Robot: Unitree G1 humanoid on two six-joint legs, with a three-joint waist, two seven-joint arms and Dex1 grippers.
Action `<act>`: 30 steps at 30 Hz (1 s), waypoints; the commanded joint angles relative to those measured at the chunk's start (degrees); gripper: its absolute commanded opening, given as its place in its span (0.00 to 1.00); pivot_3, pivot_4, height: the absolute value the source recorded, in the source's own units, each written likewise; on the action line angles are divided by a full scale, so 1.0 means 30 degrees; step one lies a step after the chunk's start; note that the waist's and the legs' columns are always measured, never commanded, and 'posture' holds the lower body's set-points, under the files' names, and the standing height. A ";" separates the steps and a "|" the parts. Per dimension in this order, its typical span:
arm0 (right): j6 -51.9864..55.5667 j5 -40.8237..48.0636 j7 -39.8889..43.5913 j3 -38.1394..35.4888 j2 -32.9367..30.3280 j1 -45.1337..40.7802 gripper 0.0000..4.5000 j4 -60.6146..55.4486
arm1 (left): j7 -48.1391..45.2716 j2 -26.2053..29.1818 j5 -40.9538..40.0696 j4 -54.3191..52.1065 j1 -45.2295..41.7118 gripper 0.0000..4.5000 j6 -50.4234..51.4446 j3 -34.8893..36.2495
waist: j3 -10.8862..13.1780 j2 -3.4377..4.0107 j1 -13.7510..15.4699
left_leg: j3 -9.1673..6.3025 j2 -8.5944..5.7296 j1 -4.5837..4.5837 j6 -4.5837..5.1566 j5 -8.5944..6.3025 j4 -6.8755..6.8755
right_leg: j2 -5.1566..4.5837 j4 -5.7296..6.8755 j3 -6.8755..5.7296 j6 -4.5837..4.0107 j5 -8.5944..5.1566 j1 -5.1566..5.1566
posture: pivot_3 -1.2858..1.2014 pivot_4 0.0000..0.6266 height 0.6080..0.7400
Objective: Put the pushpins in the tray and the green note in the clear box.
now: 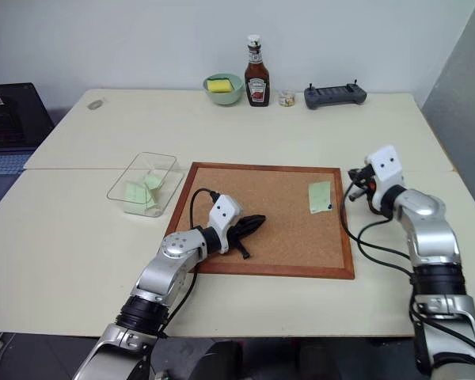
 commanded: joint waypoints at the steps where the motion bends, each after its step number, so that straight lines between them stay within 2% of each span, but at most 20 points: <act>1: -0.1460 -0.1334 -0.0849 -0.0256 -0.1282 0.0576 0.01 -0.0160 | -0.0370 -0.0210 0.0400 0.1044 0.0577 0.00 0.0309 -0.0930 | -0.0005 0.0008 -0.0033 | 0.0002 -0.0002 0.0000 0.0000 0.0000 0.0000 | -0.0003 -0.0003 0.0001 0.0000 0.0000 0.0000 | 0.52 0.24 1.00; 4: -0.2217 -0.2381 -0.1278 0.0251 -0.1860 0.0837 0.01 0.0351 | -0.0503 -0.0260 0.0458 0.1109 0.0541 0.00 0.0231 -0.0976 | -0.0056 0.0094 -0.0058 | 0.0023 0.0005 0.0014 0.0000 0.0000 -0.0001 | -0.0003 0.0001 0.0019 0.0002 -0.0001 0.0000 | 0.52 0.24 1.00; 10: -0.2973 -0.3580 -0.1616 0.0779 -0.2409 0.0835 0.01 0.1623 | -0.0560 -0.0326 0.0575 0.1223 0.0495 0.00 0.0080 -0.0945 | -0.0066 0.0109 -0.0018 | 0.0027 0.0001 0.0012 -0.0001 0.0001 0.0000 | -0.0003 -0.0017 0.0020 0.0006 -0.0002 0.0014 | 0.52 0.24 1.00; 21: -0.2203 -0.3976 -0.1353 0.0836 -0.2877 0.1411 0.01 0.1517 | -0.0562 -0.0292 0.0690 0.1133 0.0646 0.00 0.0073 -0.0790 | -0.0070 0.0117 -0.0021 | 0.0024 0.0002 0.0014 -0.0001 0.0001 -0.0001 | -0.0004 -0.0030 0.0017 0.0005 -0.0002 0.0024 | 0.52 0.24 1.00; 23: -0.2114 -0.3895 -0.1371 0.0760 -0.2853 0.1458 0.10 0.1575 | -0.0569 -0.0315 0.0697 0.1160 0.0637 0.00 0.0073 -0.0798 | -0.0071 0.0119 -0.0025 | 0.0024 0.0002 0.0015 -0.0001 0.0001 -0.0001 | -0.0003 -0.0030 0.0018 0.0005 -0.0002 0.0024 | 0.52 0.24 1.00; 25: -0.2012 -0.3859 -0.1408 0.0690 -0.2832 0.1456 0.15 0.1644 | -0.0596 -0.0341 0.0709 0.1223 0.0597 0.00 0.0049 -0.0815 | -0.0071 0.0118 -0.0025 | 0.0025 0.0002 0.0016 -0.0001 0.0001 -0.0001 | -0.0003 -0.0030 0.0018 0.0005 -0.0002 0.0024 | 0.52 0.24 1.00; 30: -0.1806 -0.3735 -0.1484 0.0475 -0.2858 0.1449 0.39 0.1488 | -0.0654 -0.0332 0.0714 0.1327 0.0527 0.00 -0.0006 -0.0791 | -0.0071 0.0118 -0.0024 | 0.0024 0.0002 0.0015 -0.0001 0.0001 -0.0001 | -0.0003 -0.0031 0.0017 0.0005 -0.0002 0.0026 | 0.52 0.24 1.00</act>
